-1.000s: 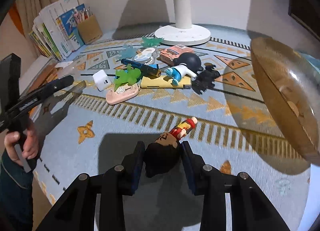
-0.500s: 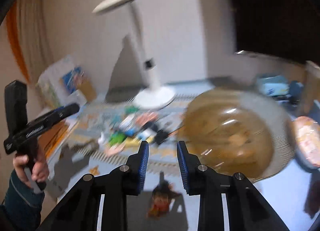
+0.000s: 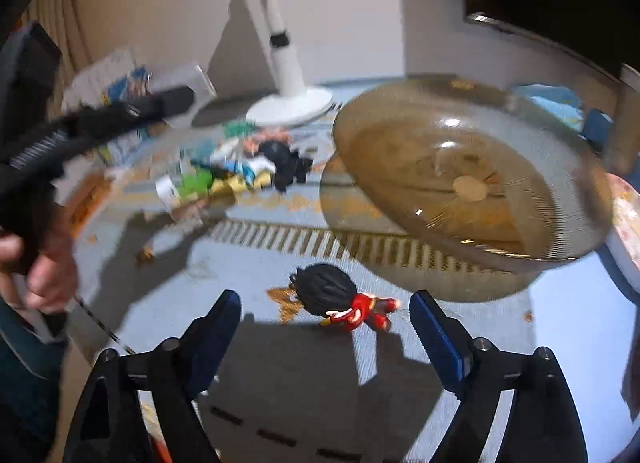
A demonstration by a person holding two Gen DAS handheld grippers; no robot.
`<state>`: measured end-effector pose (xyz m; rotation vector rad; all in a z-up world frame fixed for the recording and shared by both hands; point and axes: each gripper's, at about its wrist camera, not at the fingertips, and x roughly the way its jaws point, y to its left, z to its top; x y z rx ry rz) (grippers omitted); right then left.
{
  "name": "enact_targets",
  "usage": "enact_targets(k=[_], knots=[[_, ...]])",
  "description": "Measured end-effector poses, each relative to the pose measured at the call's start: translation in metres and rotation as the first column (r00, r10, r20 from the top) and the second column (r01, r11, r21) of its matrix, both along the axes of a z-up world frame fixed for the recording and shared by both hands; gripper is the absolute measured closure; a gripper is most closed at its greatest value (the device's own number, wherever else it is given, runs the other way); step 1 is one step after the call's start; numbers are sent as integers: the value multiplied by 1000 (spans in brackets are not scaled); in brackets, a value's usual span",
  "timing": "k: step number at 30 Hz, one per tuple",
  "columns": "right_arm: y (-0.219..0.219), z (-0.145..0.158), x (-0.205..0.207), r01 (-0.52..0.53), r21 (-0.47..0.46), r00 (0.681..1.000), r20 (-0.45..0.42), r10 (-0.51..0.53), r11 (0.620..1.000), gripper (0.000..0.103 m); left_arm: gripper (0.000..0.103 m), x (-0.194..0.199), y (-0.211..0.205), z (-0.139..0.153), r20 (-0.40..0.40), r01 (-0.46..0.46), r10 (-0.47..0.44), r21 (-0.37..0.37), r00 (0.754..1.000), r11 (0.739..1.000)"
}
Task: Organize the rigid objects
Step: 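Lift the figurine with the right gripper and carry it toward the amber bowl, then lower the cup into the amber bowl with the left gripper while the right drops the figurine there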
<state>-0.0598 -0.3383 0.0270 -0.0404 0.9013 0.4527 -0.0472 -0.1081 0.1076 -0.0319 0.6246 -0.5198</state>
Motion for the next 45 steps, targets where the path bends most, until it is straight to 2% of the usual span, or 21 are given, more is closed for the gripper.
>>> enact_targets(k=[1, 3, 5, 6, 8, 10, 11, 12, 16, 18, 20, 22, 24, 26, 29, 33, 38, 40, 41, 42, 45], knots=[[2, -7, 6, 2, -32, 1000, -16, -2, 999, 20, 64, 1, 2, 1, 0, -4, 4, -2, 1000, 1000], [3, -17, 13, 3, -73, 1000, -15, -4, 997, 33, 64, 0, 12, 2, -2, -19, 19, -18, 1000, 1000], [5, -21, 20, 22, -106, 1000, -2, -23, 994, 41, 64, 1, 17, 2, -13, -31, 31, -35, 999, 999], [3, -21, 23, 32, -109, 999, 4, -32, 994, 45, 64, 3, 19, 1, -20, -36, 36, -42, 999, 998], [5, -18, 20, 24, -81, 1000, 14, -23, 996, 46, 64, 2, 18, 1, -23, -40, 39, -43, 999, 998], [11, -8, 10, -4, -56, 999, 39, 6, 998, 68, 64, 2, 14, 2, -19, -36, 35, -41, 999, 999], [15, -3, 6, -25, -36, 999, 41, 27, 999, 86, 64, 2, 12, 3, -17, -32, 31, -41, 999, 999], [18, 2, 1, -34, -22, 998, 43, 34, 999, 89, 64, 2, 8, 6, -11, -23, 23, -43, 1000, 999], [21, 28, -9, -15, -54, 992, 123, 21, 998, 89, 64, -1, -8, 18, 23, 13, -12, -29, 1000, 999], [15, 28, -3, -17, -31, 995, 98, 20, 999, 89, 64, -4, -17, 20, 38, 29, -29, -5, 999, 1000], [1, 23, 3, -23, 37, 999, 41, 22, 999, 89, 64, -8, -22, 18, 43, 34, -35, 21, 998, 999], [-11, 18, 4, -27, 107, 1000, -5, 28, 994, 80, 64, -9, -22, 14, 34, 37, -38, 28, 999, 999], [-22, 12, 1, -2, 143, 1000, -13, 4, 990, 40, 64, -7, -20, 9, 13, 30, -30, 15, 999, 999], [-25, 8, -3, 18, 148, 1000, -5, -17, 989, 34, 64, -4, -17, 6, -2, 23, -23, 0, 1000, 1000], [-14, 3, -1, 1, 127, 1000, -29, 3, 992, 34, 64, -3, -14, 4, -12, 21, -21, -5, 1000, 1000], [4, -5, 0, -13, -45, 1000, 14, 14, 999, 34, 64, -8, -8, 4, -3, 22, -22, 21, 1000, 1000], [0, -23, -1, -40, -111, 999, -13, 39, 993, 35, 64, -8, 3, 0, -19, 4, -4, 2, 1000, 1000], [0, -24, -6, -24, -134, 999, 21, 27, 991, 44, 64, -6, 3, -2, -30, 8, -8, -10, 1000, 1000], [-4, -24, -6, -10, -142, 999, 31, 14, 990, 55, 64, -6, 2, -3, -35, 11, -11, -12, 999, 1000], [-5, -23, -6, 5, -141, 999, 36, 0, 990, 72, 64, -6, -1, -4, -36, 13, -13, -6, 999, 1000], [-10, -19, -9, 23, -49, 1000, 8, -23, 999, 72, 64, -9, -11, -2, -24, 28, -28, 21, 999, 999]])
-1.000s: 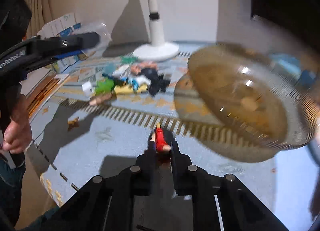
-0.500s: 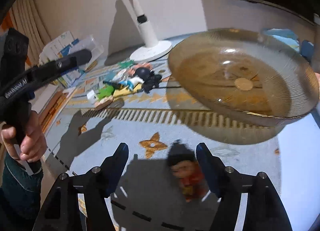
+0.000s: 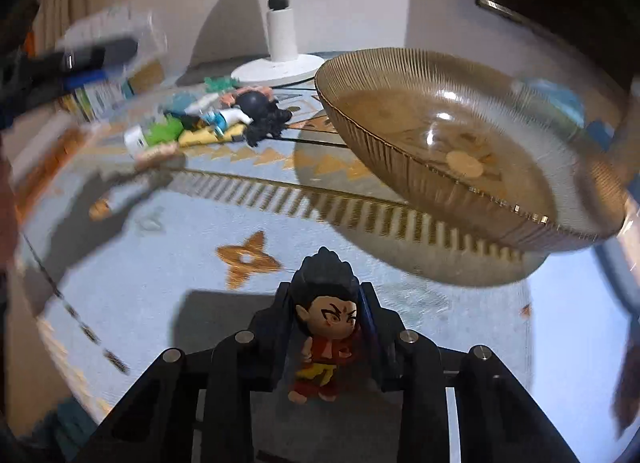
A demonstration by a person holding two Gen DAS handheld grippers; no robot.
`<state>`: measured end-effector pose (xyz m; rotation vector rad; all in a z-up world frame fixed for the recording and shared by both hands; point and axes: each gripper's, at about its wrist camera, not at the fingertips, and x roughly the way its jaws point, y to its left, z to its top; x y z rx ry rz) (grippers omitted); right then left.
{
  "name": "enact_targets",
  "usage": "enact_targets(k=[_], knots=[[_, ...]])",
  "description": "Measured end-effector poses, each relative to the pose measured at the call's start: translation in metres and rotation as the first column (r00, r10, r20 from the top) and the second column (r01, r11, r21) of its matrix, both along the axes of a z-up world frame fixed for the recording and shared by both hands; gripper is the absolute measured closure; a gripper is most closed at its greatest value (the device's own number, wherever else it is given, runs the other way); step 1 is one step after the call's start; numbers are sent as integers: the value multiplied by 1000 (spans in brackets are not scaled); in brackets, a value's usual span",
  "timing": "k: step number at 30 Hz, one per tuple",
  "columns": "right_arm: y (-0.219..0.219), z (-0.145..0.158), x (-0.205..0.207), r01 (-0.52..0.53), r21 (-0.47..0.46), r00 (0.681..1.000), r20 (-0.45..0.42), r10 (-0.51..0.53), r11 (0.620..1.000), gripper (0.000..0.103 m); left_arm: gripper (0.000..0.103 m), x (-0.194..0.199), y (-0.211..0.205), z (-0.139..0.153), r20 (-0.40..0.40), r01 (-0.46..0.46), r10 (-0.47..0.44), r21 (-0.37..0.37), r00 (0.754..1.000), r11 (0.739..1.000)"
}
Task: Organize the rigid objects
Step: 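Lower the cup into the amber bowl with the left gripper while the right drops the figurine there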
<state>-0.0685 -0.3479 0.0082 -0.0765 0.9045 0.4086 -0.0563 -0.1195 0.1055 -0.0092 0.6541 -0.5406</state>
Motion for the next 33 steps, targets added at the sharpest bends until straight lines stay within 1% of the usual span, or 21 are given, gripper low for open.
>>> enact_targets(k=[2, 4, 6, 8, 9, 11, 12, 13, 16, 18, 20, 23, 25, 26, 27, 28, 29, 30, 31, 32, 33], knots=[[5, 9, -7, 2, 18, 1000, 20, -3, 1000, 72, 64, -2, -6, 6, 19, 10, -10, 13, 1000, 1000], [5, 32, -13, 6, 76, 999, 52, -10, 997, 72, 64, -1, -13, 15, 41, 31, -32, 27, 999, 999], [-4, 64, -17, 23, 135, 993, 114, -38, 991, 72, 64, 0, -30, 35, 98, 64, -73, 93, 992, 994], [-26, 97, -18, 88, 177, 975, 189, -121, 980, 72, 64, 5, -47, 57, 150, 81, -101, 133, 983, 988], [-39, 111, -17, 131, 202, 961, 214, -174, 971, 72, 64, 8, -53, 64, 158, 92, -113, 130, 981, 987], [-71, 131, -10, 236, 264, 925, 232, -299, 935, 72, 64, 18, -67, 73, 168, 99, -119, 123, 979, 987], [-86, 135, -4, 278, 293, 911, 220, -348, 915, 72, 64, 28, -79, 70, 150, 106, -123, 117, 981, 987], [-101, 134, 4, 313, 321, 904, 187, -384, 894, 72, 64, 34, -85, 67, 131, 114, -128, 111, 983, 987], [-122, 116, 27, 347, 367, 919, 52, -391, 863, 72, 64, 55, -114, 38, 18, 141, -143, 97, 990, 985], [-119, 101, 38, 342, 356, 932, -11, -362, 870, 72, 64, 65, -132, 13, -66, 161, -156, 94, 986, 982], [-115, 89, 46, 338, 324, 939, -50, -341, 884, 72, 64, 71, -144, -7, -124, 176, -164, 95, 979, 980], [-109, 76, 53, 348, 270, 937, -88, -337, 898, 71, 63, 74, -152, -19, -158, 198, -182, 90, 971, 976], [-109, 70, 58, 365, 216, 931, -111, -349, 906, 70, 44, 74, -153, -17, -155, 195, -180, 87, 971, 977], [-110, 70, 60, 368, 201, 930, -103, -354, 908, 66, 29, 73, -150, -12, -135, 182, -170, 85, 976, 980], [-112, 71, 60, 373, 196, 928, -89, -362, 907, 56, 25, 70, -143, -5, -95, 167, -161, 67, 982, 984], [-115, 74, 57, 376, 210, 926, -70, -370, 902, 48, 25, 68, -136, 1, -73, 162, -158, 53, 985, 985], [-119, 78, 54, 378, 235, 925, -48, -378, 896, 35, 25, 65, -127, 7, -61, 163, -161, 34, 985, 986], [-121, 84, 49, 378, 266, 922, -21, -387, 887, 26, 25, 62, -115, 14, -52, 162, -162, 9, 985, 987], [-125, 91, 42, 382, 296, 916, 5, -401, 875, 21, 25, 58, -101, 20, -38, 152, -152, -14, 988, 988], [-126, 96, 37, 385, 316, 911, 24, -413, 867, 12, 24, 57, -94, 23, -30, 143, -143, -22, 989, 990], [-127, 102, 29, 376, 342, 908, 51, -416, 861, 10, 24, 52, -80, 28, -15, 123, -123, -29, 992, 992]])
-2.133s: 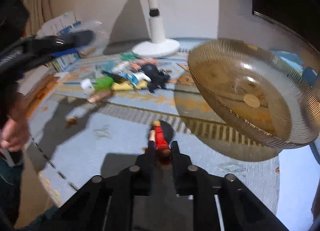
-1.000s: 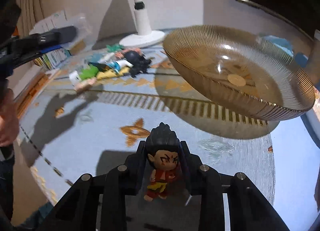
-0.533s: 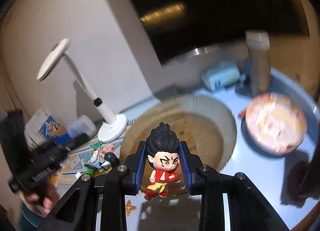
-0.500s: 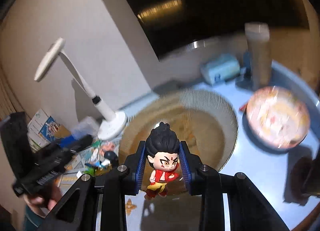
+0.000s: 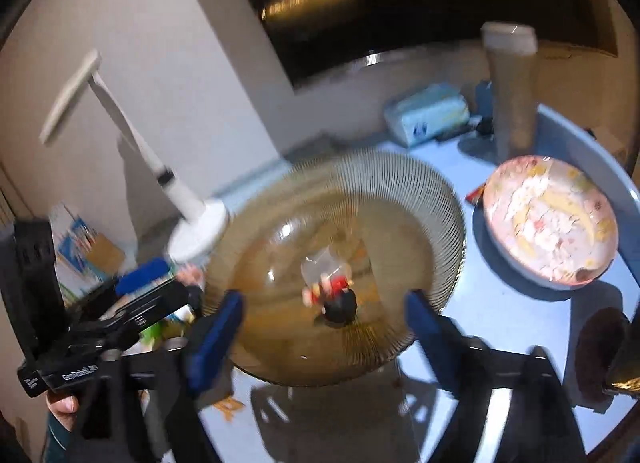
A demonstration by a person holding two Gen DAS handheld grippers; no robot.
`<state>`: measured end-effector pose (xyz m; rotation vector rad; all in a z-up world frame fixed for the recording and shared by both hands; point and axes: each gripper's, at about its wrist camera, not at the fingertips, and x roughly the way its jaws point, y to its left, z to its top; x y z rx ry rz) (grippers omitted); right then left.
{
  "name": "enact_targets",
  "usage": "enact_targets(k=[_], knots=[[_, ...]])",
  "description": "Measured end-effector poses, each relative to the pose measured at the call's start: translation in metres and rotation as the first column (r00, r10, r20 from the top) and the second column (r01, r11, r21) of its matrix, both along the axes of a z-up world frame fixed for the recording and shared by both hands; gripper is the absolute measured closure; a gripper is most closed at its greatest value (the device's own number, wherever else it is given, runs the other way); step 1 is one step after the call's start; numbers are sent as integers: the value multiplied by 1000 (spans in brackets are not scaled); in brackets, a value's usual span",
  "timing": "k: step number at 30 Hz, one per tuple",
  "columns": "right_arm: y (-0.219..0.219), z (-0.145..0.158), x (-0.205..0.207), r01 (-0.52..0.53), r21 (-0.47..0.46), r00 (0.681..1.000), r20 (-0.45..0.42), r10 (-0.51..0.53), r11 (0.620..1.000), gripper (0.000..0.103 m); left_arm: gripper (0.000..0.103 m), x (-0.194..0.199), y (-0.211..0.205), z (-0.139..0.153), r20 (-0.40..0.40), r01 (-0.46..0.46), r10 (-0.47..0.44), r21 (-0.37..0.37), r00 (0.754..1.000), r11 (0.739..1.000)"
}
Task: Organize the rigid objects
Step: 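Lower the cup into the amber bowl with the left gripper while the right drops the figurine there, then return both open grippers to the toy pile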
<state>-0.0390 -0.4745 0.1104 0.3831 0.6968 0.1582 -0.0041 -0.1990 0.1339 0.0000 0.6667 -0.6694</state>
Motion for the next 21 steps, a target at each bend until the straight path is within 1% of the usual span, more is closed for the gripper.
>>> enact_targets(k=[3, 5, 7, 9, 11, 12, 13, 14, 15, 18, 19, 20, 21], knots=[[14, 15, -10, -34, 18, 999, 42, 33, 999, 6, 24, -16, 40, 10, 39, -72, 72, -18, 997, 997], [34, 23, -15, -90, 24, 994, 67, 88, 996, 6, 24, -32, 74, 16, 65, -119, 121, -43, 990, 992], [62, 29, -21, -158, 9, 984, 83, 157, 987, 6, 24, -43, 101, 17, 81, -168, 172, -59, 982, 984], [95, 34, -26, -231, -21, 967, 102, 232, 973, 6, 20, -57, 136, 16, 92, -238, 245, -76, 965, 968], [130, 33, -31, -298, -53, 947, 110, 302, 953, 6, 19, -66, 162, 8, 95, -306, 313, -80, 945, 949], [146, 31, -31, -335, -57, 934, 111, 340, 940, 6, 19, -70, 181, 0, 90, -356, 362, -73, 928, 932], [163, 25, -31, -367, -61, 922, 107, 371, 928, 6, 19, -71, 190, -6, 83, -380, 384, -65, 919, 923], [179, 19, -29, -376, -75, 919, 99, 383, 923, 6, 19, -71, 202, -15, 66, -414, 417, -55, 907, 909], [189, 12, -27, -375, -93, 919, 93, 383, 922, 6, 19, -70, 214, -26, 45, -448, 450, -46, 892, 893], [230, -18, -18, -354, -216, 925, 63, 375, 910, 6, 19, -62, 244, -65, -27, -521, 520, -13, 854, 854], [244, -33, -15, -349, -263, 927, 46, 373, 899, 6, 19, -61, 249, -73, -42, -532, 531, -8, 846, 847], [250, -41, -12, -347, -287, 927, 37, 373, 893, 6, 19, -56, 255, -86, -70, -547, 546, -2, 835, 837], [256, -51, -9, -344, -313, 928, 27, 371, 885, 6, 19, -54, 259, -94, -82, -555, 553, -1, 829, 832]])
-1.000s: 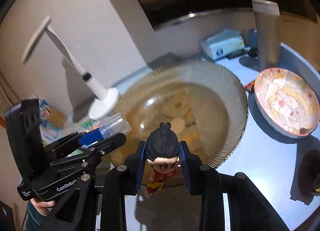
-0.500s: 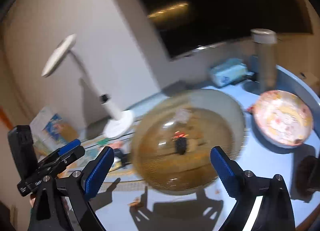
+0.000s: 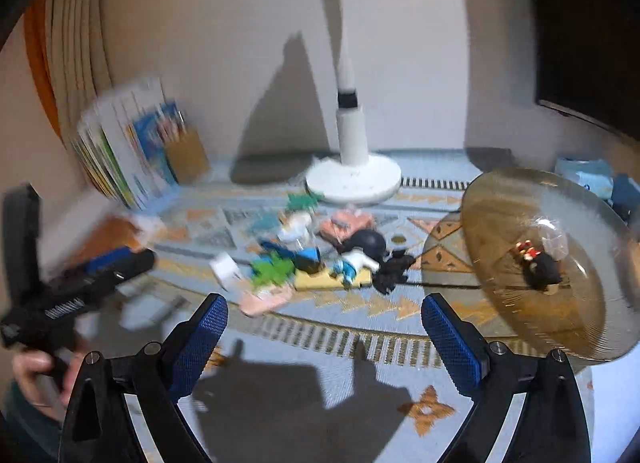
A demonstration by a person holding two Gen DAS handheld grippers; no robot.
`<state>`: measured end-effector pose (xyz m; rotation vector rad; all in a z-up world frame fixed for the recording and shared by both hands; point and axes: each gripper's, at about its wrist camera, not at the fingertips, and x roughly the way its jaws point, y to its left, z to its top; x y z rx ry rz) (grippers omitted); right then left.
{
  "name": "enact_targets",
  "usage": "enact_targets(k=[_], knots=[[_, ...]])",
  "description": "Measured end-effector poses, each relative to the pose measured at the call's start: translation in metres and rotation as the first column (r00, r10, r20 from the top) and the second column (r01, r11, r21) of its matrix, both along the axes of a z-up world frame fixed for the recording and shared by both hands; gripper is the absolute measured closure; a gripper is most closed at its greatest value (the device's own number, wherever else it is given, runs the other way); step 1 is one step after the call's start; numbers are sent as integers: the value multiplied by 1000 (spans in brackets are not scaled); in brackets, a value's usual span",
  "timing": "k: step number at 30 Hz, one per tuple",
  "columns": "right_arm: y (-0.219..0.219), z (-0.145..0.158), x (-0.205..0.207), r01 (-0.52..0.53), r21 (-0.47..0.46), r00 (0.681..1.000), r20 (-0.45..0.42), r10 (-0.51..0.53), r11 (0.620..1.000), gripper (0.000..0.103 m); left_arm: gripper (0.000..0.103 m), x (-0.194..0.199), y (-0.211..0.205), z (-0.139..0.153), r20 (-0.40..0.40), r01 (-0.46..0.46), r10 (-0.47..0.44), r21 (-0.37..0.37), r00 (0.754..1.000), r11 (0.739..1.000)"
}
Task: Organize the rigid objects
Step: 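Return both open grippers to the toy pile, then grasp the white charger with the left gripper while the right grasps the black dinosaur figure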
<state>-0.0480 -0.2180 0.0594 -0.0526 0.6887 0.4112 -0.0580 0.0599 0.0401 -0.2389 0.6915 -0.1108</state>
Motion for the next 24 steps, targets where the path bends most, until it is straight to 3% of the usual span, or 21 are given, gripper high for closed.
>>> enact_targets(k=[4, 7, 12, 17, 19, 24], knots=[[4, -32, 13, 25, -25, 999, -43, -26, 999, 6, 19, 6, 3, -15, -29, -5, 5, -7, 1000, 1000], [3, -50, 27, 64, -33, 990, -127, -67, 997, 6, 19, 4, -5, -16, -25, 6, -5, 51, 1000, 999], [-7, -57, 38, 107, -9, 979, -173, -107, 994, 6, 19, 3, -23, -16, -37, 37, -32, 147, 999, 988], [-24, -55, 44, 190, 27, 965, -191, -182, 981, 6, 19, 20, -27, -20, -106, 58, -39, 177, 994, 983], [-28, -54, 44, 209, 42, 961, -191, -198, 977, 6, 19, 30, -35, -15, -93, 70, -50, 225, 994, 972], [-35, -53, 46, 239, 58, 955, -196, -223, 969, 6, 19, 60, -54, -22, -148, 139, -96, 321, 984, 937]])
